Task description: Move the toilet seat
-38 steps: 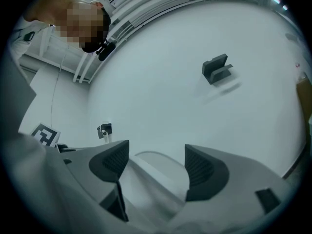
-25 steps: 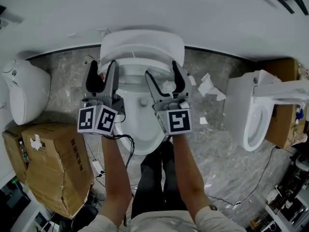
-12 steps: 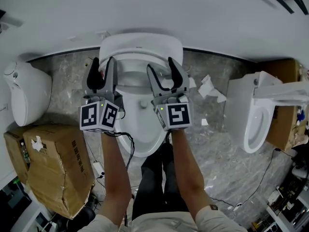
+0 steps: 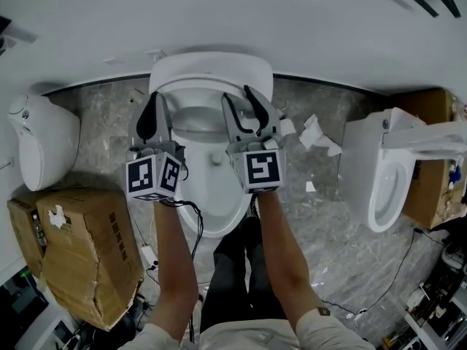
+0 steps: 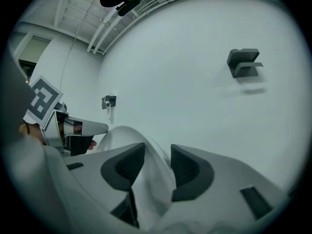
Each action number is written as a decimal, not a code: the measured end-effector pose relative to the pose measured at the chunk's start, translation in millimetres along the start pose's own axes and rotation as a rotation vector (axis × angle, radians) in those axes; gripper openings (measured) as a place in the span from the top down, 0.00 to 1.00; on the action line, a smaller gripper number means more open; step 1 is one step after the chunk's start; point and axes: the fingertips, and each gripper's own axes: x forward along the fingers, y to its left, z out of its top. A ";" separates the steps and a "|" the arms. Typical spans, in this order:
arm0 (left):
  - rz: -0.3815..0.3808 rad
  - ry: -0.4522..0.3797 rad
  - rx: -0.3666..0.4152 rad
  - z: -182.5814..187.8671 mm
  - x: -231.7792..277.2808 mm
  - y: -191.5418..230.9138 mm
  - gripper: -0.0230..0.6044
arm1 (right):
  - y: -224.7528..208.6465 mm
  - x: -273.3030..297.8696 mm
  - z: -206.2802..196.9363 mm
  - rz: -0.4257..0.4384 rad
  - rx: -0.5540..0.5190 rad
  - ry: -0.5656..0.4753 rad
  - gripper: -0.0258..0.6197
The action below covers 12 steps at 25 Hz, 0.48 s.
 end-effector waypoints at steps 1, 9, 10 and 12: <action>0.001 0.004 0.002 -0.8 -1.3 0.1 0.98 | 0.1 -0.4 -0.6 0.003 -0.008 0.009 0.73; -0.005 0.010 0.018 7.6 -19.8 -4.6 0.98 | 4.3 -14.4 18.4 -0.006 -0.043 -0.011 0.92; -0.008 0.009 0.020 10.4 -22.5 -5.7 0.98 | 6.0 -16.9 24.1 -0.003 -0.044 -0.019 0.96; -0.015 0.007 0.026 17.1 -28.6 -7.5 0.98 | 12.1 -21.3 36.5 0.020 -0.042 -0.032 0.96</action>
